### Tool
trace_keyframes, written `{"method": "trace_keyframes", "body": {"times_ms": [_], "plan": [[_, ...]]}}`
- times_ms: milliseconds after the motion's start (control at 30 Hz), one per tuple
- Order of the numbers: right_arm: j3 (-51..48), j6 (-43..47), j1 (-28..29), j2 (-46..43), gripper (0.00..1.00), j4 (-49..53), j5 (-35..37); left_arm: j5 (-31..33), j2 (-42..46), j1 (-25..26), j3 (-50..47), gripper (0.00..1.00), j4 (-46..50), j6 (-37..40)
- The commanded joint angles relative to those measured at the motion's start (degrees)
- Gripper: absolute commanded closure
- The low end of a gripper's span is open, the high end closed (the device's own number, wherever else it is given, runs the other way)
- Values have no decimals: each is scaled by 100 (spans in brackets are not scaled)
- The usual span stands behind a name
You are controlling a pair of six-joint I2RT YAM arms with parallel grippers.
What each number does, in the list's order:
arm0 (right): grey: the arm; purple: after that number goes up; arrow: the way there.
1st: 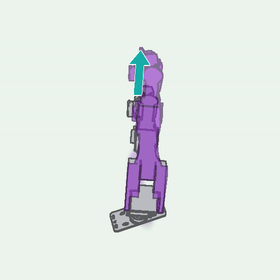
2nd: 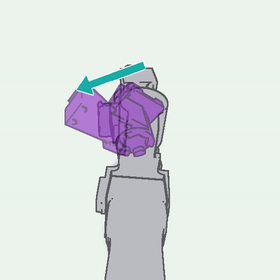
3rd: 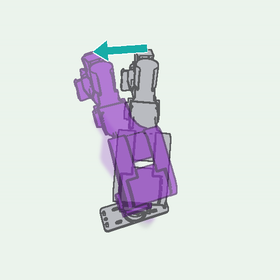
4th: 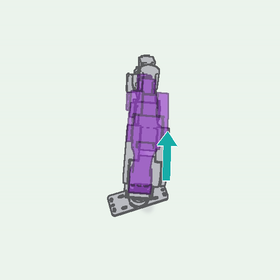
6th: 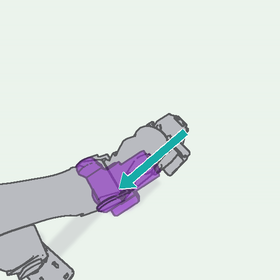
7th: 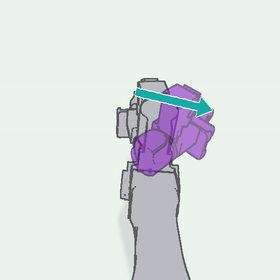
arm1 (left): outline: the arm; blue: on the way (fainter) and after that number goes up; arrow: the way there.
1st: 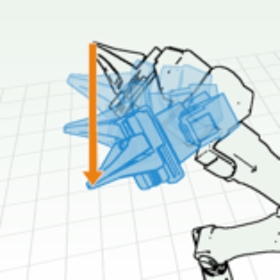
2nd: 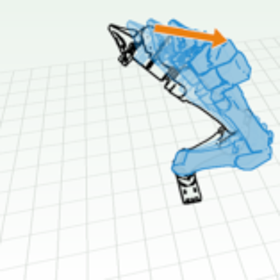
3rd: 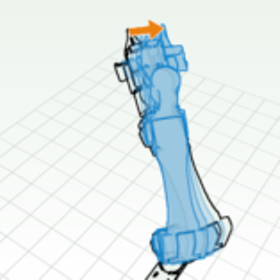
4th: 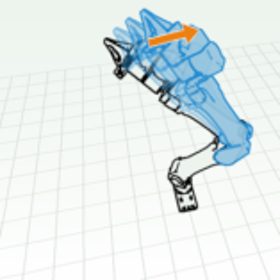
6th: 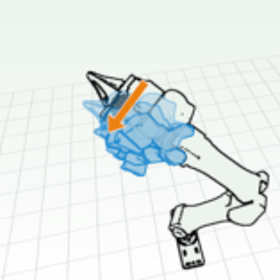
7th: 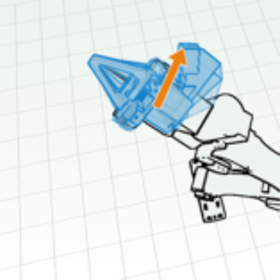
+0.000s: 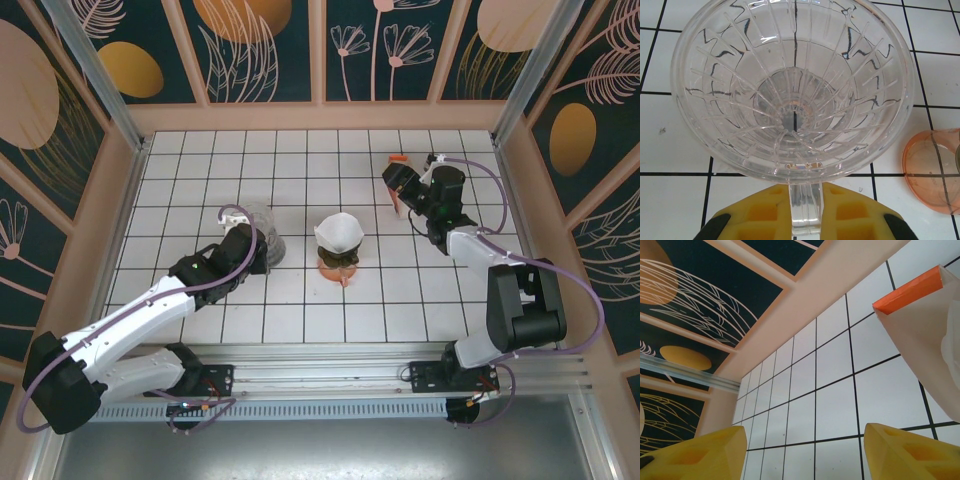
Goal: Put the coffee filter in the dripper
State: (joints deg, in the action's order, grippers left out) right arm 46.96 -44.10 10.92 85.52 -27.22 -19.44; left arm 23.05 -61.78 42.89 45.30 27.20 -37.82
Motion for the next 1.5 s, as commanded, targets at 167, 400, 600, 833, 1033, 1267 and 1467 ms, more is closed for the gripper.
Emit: {"method": "trace_keyframes", "body": {"times_ms": [167,400,600,833,1033,1267,1467], "plan": [[-91,-72,-54,-141,36,-175,-24,200,-227,227,196,100,-95,-84],[-108,-59,-61,-155,36,-169,-33,243,-191,237,147,86,-46,-112],[-118,-75,-72,-144,36,-195,-42,206,-132,245,172,66,-73,-121],[-137,-81,-64,-160,36,-204,-42,79,-76,244,225,52,-130,-168],[-151,-89,-65,-166,36,-196,-43,-239,-70,245,302,52,-329,-285],[-195,-83,-73,-230,36,-190,-33,-401,-112,240,264,52,-473,-366],[-224,-72,-102,-299,36,-166,-25,-490,-119,243,260,51,-539,-453]]}}
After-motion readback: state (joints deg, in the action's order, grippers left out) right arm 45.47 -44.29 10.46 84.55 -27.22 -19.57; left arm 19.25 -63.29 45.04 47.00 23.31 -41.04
